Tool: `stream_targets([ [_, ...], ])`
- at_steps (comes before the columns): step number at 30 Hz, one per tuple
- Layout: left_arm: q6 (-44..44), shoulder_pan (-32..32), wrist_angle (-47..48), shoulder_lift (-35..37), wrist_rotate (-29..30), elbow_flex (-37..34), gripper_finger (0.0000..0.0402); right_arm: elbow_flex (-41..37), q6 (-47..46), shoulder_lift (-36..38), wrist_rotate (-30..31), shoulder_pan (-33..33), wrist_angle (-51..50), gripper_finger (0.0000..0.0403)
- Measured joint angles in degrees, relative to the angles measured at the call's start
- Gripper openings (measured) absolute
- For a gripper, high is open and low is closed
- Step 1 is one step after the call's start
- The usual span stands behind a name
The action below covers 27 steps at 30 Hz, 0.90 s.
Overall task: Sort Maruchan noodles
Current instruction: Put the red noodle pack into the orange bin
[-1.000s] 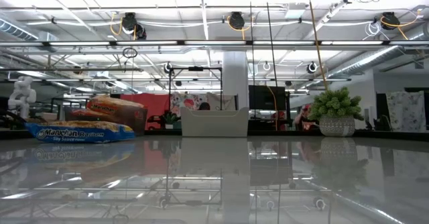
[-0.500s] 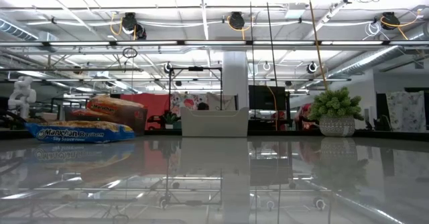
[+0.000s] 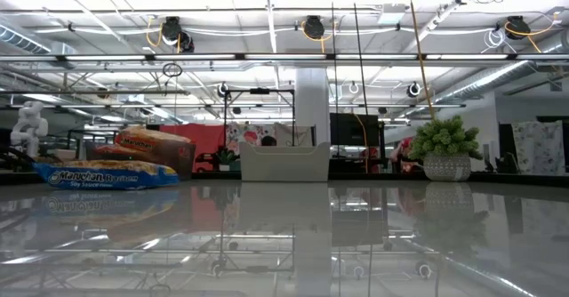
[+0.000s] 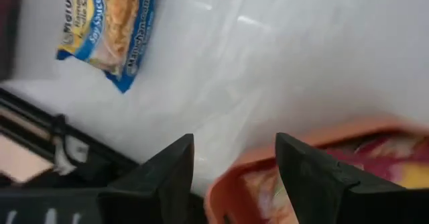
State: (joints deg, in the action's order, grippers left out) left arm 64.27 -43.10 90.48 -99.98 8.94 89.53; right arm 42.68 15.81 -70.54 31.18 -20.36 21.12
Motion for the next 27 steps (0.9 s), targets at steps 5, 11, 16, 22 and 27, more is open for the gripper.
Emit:
stream_targets([
  [5, 8.48, -2.11, -0.30, 1.72, -2.00, -2.78, 0.0213, -0.01, -0.36, 0.00, 0.00, 0.00, 0.00, 0.0116],
  [11, 11.26, -4.02, -0.74, 1.57, -6.01, -7.74, 0.0213, -0.02, -0.39, 0.00, -0.09, -0.07, 0.00, 0.0116],
  [16, 7.34, -4.99, -2.63, 1.55, -6.31, -9.72, 0.0213, -0.02, -0.32, 0.00, -0.09, -0.07, 0.00, 0.0116],
  [22, -0.76, -6.03, -13.41, 1.55, -6.20, -9.72, 0.0213, -0.02, -0.17, 0.00, -0.07, -0.04, 0.02, 0.0116],
  [27, -5.20, -6.16, -19.38, 1.55, -6.75, -9.72, 0.0213, -0.02, -0.17, 0.00, -0.04, -0.04, 0.02, 0.0116],
])
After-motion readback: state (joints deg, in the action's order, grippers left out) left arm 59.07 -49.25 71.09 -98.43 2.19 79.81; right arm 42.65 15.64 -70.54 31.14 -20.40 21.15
